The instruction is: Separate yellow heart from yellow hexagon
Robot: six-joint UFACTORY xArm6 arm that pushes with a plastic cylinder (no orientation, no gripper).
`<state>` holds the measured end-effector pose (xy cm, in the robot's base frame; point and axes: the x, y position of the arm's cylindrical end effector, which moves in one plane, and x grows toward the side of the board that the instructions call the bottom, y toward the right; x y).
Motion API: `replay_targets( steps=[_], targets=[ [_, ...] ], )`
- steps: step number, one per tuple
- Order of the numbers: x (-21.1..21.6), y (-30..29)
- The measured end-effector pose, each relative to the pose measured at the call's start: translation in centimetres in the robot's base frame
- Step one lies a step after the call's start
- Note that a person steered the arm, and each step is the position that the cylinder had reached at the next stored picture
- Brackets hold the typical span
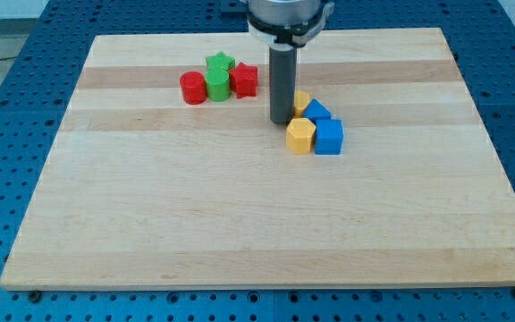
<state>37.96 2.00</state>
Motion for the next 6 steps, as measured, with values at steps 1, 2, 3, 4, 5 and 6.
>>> replay_targets(
  steps=[1, 2, 3, 4, 5, 6],
  targets=[
    [-2.0, 2.2],
    [-2.0, 2.9],
    [-2.0, 4.2],
    [-1.4, 4.6],
    [-2.4, 6.2],
    [-4.6, 8.1]
  ],
)
